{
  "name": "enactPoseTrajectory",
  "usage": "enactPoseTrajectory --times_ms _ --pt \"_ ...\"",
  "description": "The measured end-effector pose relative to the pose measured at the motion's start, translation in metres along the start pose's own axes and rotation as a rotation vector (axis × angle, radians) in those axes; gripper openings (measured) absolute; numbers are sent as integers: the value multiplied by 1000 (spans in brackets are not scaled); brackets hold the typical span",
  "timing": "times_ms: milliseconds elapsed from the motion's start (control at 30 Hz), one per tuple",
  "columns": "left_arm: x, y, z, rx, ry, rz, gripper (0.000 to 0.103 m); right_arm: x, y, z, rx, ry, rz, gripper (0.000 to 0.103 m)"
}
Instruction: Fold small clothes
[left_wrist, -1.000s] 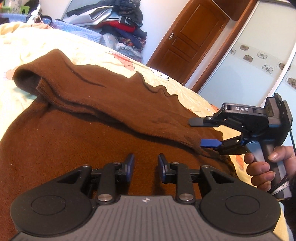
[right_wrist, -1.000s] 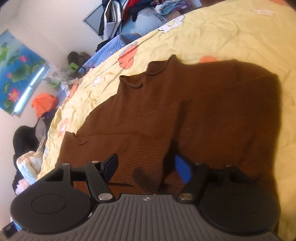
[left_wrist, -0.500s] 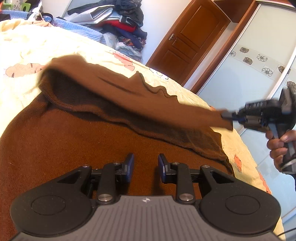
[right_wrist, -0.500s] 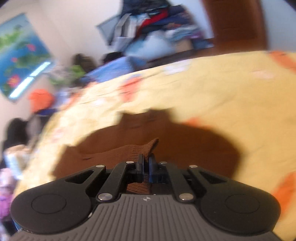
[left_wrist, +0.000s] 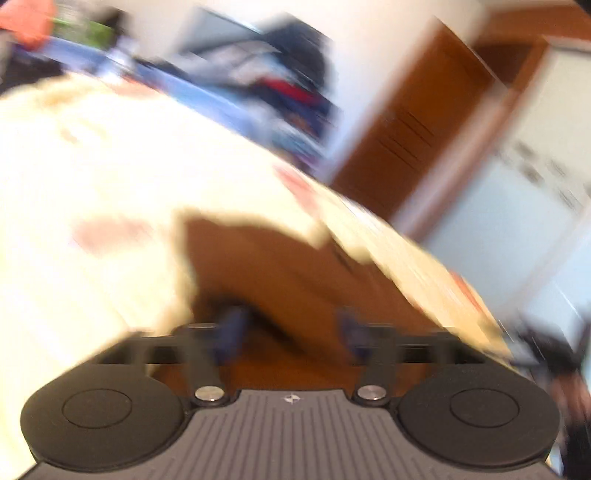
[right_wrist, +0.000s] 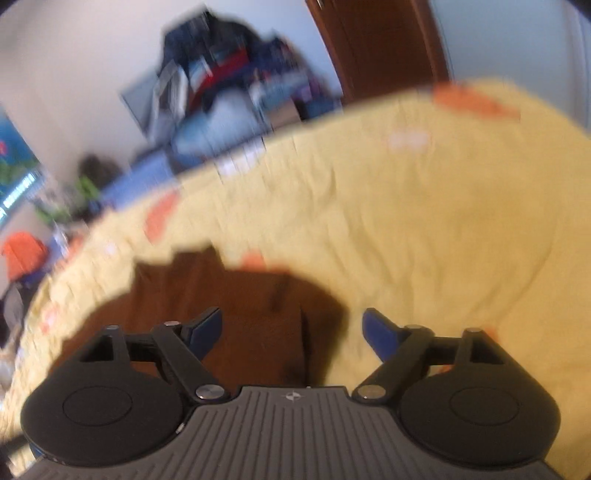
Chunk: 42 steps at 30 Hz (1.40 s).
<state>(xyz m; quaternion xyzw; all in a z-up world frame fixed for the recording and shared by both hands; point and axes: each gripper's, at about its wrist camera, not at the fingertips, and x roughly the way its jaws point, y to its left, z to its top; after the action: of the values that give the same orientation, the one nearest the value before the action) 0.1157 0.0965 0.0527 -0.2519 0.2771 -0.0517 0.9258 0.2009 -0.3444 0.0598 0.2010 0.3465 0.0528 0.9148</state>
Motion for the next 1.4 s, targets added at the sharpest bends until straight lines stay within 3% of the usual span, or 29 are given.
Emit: enactPoseTrajectory --times_ms 67,133,200,233,267,300,333,400,567,600,633,700,800,833,867,900,967,1000,1033,1067,1100,1200,1267,1300,1367,1400 --pt "15 16 24 -45 -32 102 89 1 3 2 -6 -14 -1 84" --pt "43 31 39 -96 55 121 88 7 12 1 -61 -12 -15 81" --pt "76 40 44 -124 189 120 79 22 26 -6 -149 21 -66 80" --pt "86 40 44 -111 222 131 68 33 32 -11 -200 44 -106 77" --pt "88 32 44 -52 203 156 46 44 37 -16 -255 70 -159 75" --pt "93 25 44 -8 227 162 27 53 40 -22 -297 92 -205 65" --pt "98 19 43 28 251 177 16 58 40 -28 -313 112 -222 58" --pt "98 2 37 168 208 275 12 58 35 -34 -294 98 -177 49" --pt "99 -31 -6 653 107 406 11 55 29 -34 -295 95 -157 49" --pt "98 -38 -12 698 96 413 12 54 33 -36 -310 88 -170 57" --pt "91 -42 -15 714 84 413 12 52 37 -40 -327 73 -185 67" --pt "68 -45 -19 701 49 393 12 41 44 -45 -354 45 -227 76" --pt "28 -45 -33 686 -14 311 18 3 40 -57 -301 1 -129 82" --pt "20 -43 -39 690 -1 279 36 -9 37 -63 -273 -6 -95 82" --pt "20 -42 -47 698 28 264 62 -17 34 -71 -253 0 -71 82" --pt "23 -38 -54 707 55 275 71 -20 33 -78 -252 20 -58 81" --pt "32 -30 -66 714 73 309 71 -16 35 -92 -293 74 -84 74" --pt "30 -24 -65 683 64 295 71 -11 35 -99 -314 97 -106 61" --pt "31 -19 -60 644 80 282 67 -13 36 -104 -349 65 -121 38" --pt "32 -13 -55 609 87 284 58 -13 36 -104 -362 61 -129 23" --pt "32 -8 -52 586 83 297 57 -14 32 -101 -346 74 -120 9" --pt "27 2 -47 555 85 320 57 -17 7 -91 -249 74 -95 4" --pt "17 4 -43 503 127 296 57 -20 6 -94 -203 80 -71 7" --pt "10 8 -42 449 166 240 57 -23 7 -97 -188 92 -43 16" --pt "-6 21 -42 335 232 115 69 -33 7 -103 -125 124 27 50" --pt "-15 28 -43 280 248 73 72 -40 6 -108 -90 135 60 78"
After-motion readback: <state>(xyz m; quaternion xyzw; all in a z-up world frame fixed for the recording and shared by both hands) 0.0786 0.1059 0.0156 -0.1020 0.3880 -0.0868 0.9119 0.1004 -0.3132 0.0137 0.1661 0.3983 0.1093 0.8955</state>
